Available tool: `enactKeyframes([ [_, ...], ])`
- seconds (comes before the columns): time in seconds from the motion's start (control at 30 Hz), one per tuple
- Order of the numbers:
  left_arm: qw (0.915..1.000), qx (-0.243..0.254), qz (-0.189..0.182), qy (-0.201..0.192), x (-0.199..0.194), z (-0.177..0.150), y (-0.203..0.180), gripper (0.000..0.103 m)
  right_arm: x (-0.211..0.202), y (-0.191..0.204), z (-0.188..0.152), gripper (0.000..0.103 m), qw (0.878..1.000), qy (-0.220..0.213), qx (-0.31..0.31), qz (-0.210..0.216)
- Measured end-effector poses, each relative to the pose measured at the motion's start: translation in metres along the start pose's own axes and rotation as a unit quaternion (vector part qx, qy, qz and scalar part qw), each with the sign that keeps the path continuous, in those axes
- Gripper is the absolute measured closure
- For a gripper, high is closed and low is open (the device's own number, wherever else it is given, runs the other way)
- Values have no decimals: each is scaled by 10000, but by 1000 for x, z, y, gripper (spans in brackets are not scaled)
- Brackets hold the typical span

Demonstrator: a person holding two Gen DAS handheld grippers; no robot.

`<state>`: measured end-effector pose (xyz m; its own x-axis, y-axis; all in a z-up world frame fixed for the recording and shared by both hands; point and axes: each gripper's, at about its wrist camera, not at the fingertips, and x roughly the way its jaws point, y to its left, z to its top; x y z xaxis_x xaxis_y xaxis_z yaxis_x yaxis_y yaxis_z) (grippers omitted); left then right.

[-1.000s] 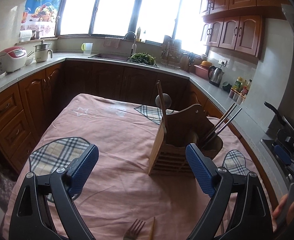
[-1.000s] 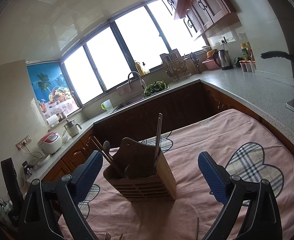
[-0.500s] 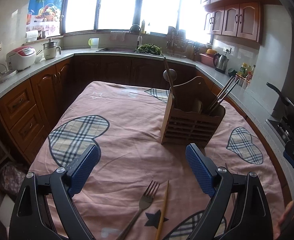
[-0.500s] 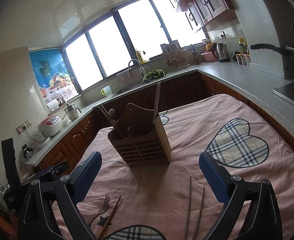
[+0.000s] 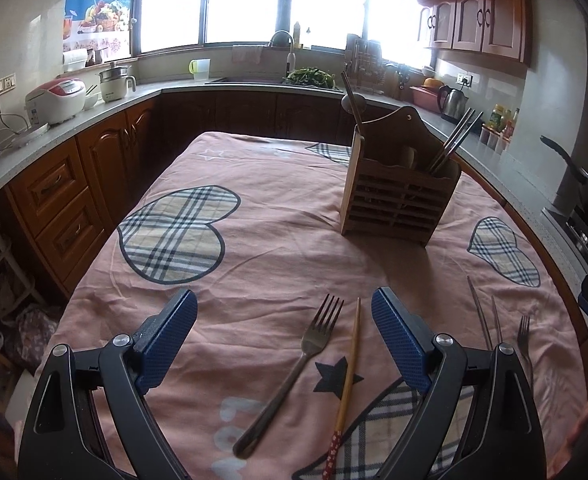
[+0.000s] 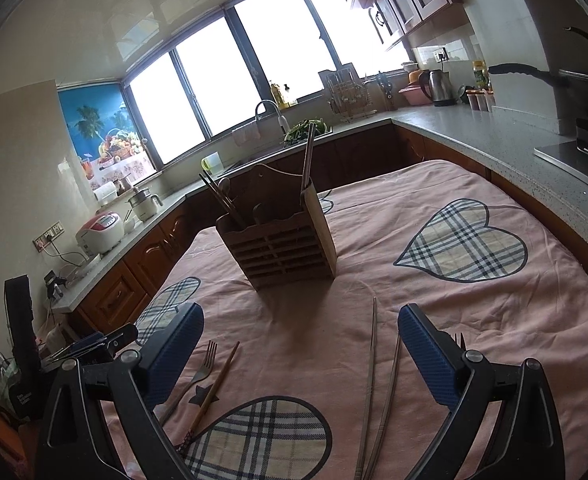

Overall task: Organize utensils
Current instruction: 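Withdraw both open tools from the holder toward the remaining utensils, then grasp the red-dotted wooden chopstick with the left tool while the right tool grasps metal chopsticks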

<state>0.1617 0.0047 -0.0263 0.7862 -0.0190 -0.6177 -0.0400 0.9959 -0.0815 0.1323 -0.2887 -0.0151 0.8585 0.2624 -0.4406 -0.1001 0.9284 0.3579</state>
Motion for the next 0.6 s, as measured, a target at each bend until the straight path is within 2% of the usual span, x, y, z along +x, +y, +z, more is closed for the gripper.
enactKeyframes([
  [0.2,9996,-70,-214,177,1,-20,7,12,-6,-9,-16,4,9998,150,1,-123],
  [0.6,9977,162,-459,462,6,-50,-4,12,-7,-27,-43,4,9982,485,106,-330],
])
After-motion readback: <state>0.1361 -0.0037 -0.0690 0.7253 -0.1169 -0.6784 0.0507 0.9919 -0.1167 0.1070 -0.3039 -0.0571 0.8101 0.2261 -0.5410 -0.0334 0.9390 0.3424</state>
